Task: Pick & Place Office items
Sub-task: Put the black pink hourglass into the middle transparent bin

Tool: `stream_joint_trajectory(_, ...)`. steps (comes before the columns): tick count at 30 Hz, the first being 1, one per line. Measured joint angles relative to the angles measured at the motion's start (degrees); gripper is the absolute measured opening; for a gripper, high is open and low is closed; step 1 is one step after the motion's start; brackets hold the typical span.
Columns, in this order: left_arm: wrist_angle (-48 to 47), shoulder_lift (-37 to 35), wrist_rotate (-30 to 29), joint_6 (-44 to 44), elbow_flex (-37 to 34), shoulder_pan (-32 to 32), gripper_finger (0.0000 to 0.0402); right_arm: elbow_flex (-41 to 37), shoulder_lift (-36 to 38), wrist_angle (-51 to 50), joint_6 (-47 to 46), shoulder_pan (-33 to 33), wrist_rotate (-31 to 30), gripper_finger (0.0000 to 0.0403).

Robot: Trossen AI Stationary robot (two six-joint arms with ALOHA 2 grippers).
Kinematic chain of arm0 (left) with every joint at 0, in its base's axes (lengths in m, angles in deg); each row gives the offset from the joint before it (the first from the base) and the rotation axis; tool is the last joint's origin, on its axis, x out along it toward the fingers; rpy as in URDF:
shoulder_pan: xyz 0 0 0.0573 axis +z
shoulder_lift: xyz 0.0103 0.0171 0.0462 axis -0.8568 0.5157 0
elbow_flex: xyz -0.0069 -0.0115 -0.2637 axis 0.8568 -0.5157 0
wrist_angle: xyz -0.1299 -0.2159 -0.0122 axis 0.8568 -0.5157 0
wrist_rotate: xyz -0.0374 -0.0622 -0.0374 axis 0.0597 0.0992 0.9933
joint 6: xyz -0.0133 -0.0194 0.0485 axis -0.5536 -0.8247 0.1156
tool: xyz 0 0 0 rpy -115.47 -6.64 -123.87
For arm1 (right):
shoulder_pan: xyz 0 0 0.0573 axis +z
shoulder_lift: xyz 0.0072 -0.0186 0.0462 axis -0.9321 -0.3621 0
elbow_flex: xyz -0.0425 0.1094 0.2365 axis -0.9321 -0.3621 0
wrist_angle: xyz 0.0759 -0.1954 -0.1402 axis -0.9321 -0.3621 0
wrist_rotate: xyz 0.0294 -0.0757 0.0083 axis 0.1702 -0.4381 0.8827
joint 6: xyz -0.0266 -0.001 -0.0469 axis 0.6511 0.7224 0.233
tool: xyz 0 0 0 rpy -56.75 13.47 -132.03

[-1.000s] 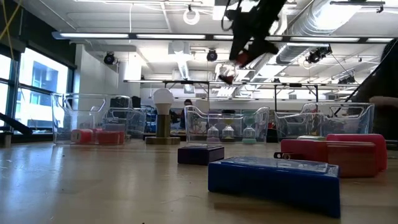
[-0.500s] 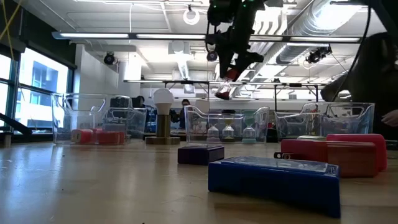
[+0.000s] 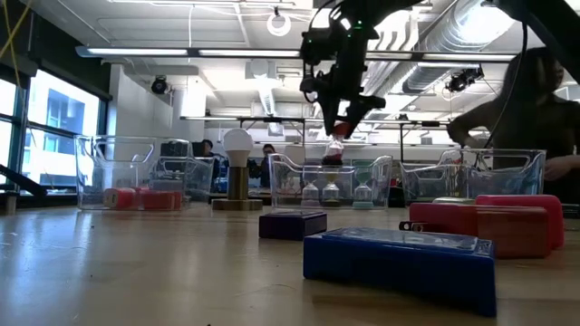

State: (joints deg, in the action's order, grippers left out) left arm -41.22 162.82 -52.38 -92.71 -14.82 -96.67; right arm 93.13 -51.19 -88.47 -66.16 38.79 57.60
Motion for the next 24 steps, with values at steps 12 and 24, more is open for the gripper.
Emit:
stream_joint_trajectory(12,-0.2,0.0,0.0,-0.4,0.0,0.0,0.0314,-0.1,-3.0,-0.8,-0.4,0.7,0.0,0.0185)
stream_joint_trajectory(24,-0.2,0.0,0.0,-1.1,0.0,0.0,0.0314,-0.1,-7.8,0.6,0.5,0.1,0.3,0.0186)
